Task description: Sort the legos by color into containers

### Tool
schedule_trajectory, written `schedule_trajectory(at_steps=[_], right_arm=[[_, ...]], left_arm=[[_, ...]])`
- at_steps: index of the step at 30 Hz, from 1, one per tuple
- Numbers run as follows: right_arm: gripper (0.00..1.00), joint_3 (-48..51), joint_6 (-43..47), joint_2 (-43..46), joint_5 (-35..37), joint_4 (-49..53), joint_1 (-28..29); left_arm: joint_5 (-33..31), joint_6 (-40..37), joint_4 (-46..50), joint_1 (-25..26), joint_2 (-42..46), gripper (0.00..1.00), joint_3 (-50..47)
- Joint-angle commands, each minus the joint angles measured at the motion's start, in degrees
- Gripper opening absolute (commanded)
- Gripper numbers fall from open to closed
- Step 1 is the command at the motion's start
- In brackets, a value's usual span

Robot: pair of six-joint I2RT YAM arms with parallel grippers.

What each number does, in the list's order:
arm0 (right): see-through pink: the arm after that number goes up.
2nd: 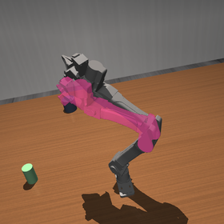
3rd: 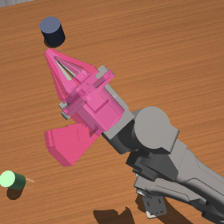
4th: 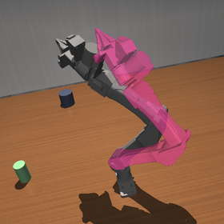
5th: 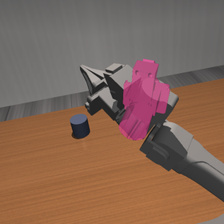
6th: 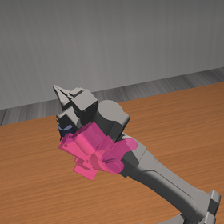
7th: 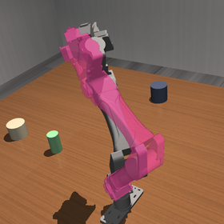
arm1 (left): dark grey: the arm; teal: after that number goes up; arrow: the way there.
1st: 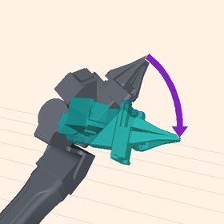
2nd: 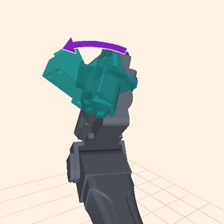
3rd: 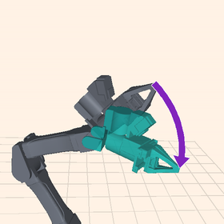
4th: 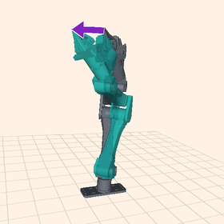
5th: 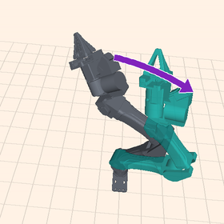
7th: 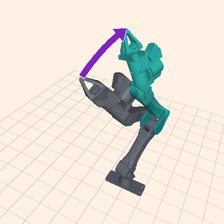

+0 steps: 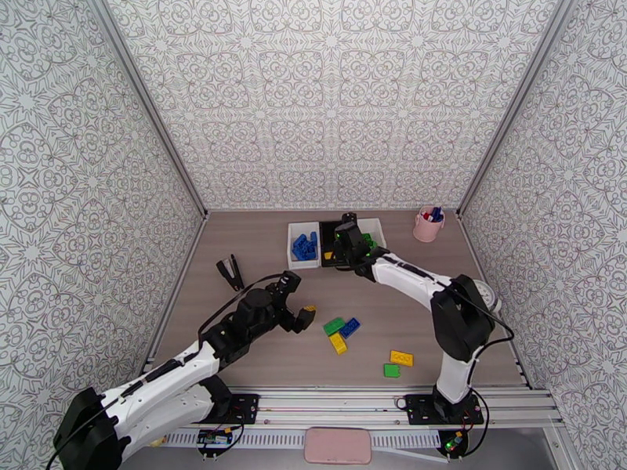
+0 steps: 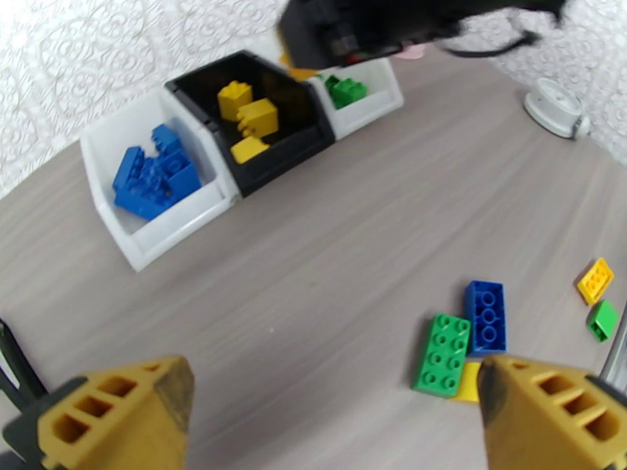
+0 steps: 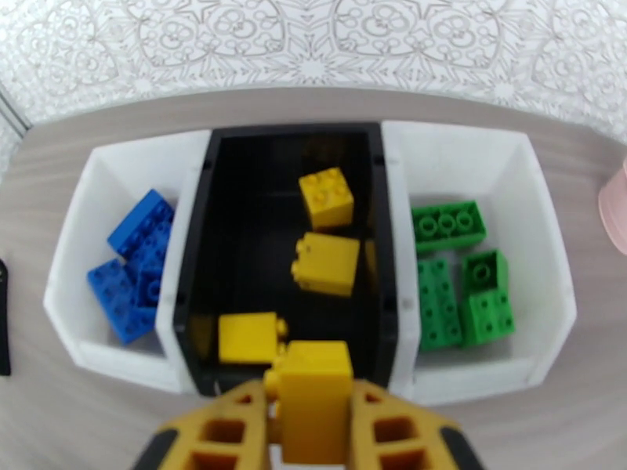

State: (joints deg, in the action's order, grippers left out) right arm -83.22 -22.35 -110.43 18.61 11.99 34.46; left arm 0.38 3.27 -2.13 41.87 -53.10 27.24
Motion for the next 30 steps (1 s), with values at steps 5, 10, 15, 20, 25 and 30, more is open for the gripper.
schedule_trajectory(at_steps=[5,10,15,20,25,30], right_arm=[[0.17,-14.75,3.04,-12.77,-5.98,1.28,-2.50],[0.27,-22.85,2.70,-17.58,-5.67,4.72,-2.55],[0.61,-17.25,3.22,-11.98,-4.66,2.63,-2.53],[0.80,-1.87,1.02,-0.34,-3.80,-2.43,-2.47],[0.91,18.05,-3.54,13.71,-2.68,-9.65,-2.24],[0.93,30.58,-8.22,24.67,-0.31,-6.10,-1.89]], left_arm=[[1.90,-3.23,-5.53,1.32,0.34,1.00,-0.99],[1.38,-3.30,-6.50,1.99,-0.12,1.00,-0.98],[1.23,-4.29,-6.38,2.81,0.23,1.00,-1.04],[4.94,-7.91,-7.00,4.15,0.49,1.00,-1.11],[8.63,-11.32,-5.53,6.54,0.03,1.00,-0.07],[12.02,-12.79,-4.89,7.73,-0.59,1.00,-0.50]])
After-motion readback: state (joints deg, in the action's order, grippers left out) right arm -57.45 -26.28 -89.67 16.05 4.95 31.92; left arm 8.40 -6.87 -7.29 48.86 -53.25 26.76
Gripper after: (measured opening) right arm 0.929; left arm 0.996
